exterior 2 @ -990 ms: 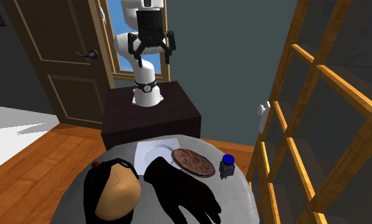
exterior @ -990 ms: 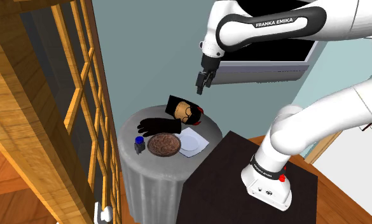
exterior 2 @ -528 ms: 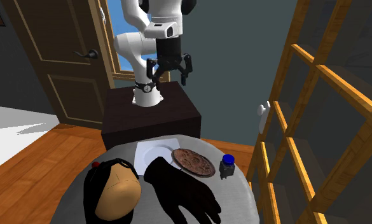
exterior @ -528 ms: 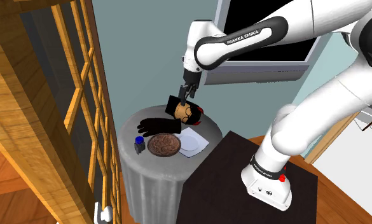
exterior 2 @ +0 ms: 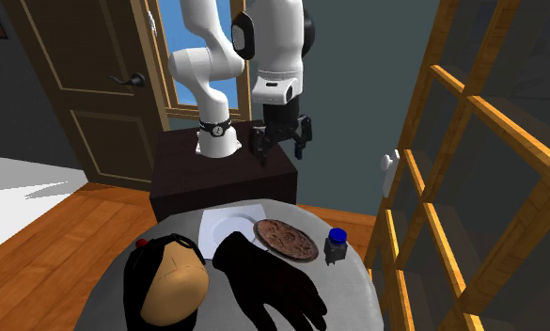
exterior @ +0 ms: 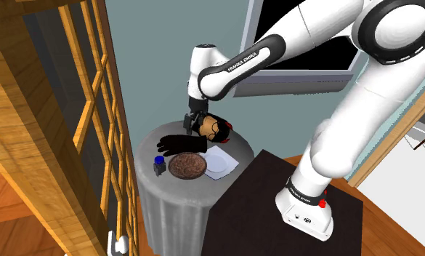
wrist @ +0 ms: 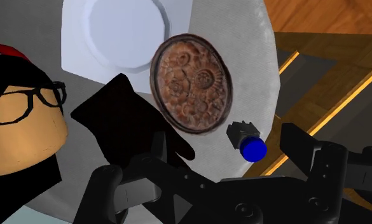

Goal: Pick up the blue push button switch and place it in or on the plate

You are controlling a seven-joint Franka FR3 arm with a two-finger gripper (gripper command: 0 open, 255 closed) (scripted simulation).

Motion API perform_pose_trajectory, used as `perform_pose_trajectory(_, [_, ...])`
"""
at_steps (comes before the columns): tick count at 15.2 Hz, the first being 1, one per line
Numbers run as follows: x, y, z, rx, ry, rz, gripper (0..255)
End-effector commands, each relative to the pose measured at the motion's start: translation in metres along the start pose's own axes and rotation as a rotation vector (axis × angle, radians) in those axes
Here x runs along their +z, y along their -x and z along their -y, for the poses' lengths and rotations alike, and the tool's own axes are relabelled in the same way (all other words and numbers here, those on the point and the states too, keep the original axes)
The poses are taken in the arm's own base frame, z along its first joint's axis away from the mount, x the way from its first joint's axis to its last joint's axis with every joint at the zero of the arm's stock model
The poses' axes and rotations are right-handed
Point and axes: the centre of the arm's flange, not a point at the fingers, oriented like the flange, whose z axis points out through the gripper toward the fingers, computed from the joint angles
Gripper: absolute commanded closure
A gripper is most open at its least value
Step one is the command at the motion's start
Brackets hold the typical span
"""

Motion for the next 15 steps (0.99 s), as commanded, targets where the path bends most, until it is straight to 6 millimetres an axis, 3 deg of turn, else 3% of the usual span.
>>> perform_pose_trajectory(1, [0.021,-0.015,0.009,-0.007,-0.003,0.0,0])
perform_pose_trajectory(15, [0.156,-0.117,0.083,-0.056,-0.019,0.003,0])
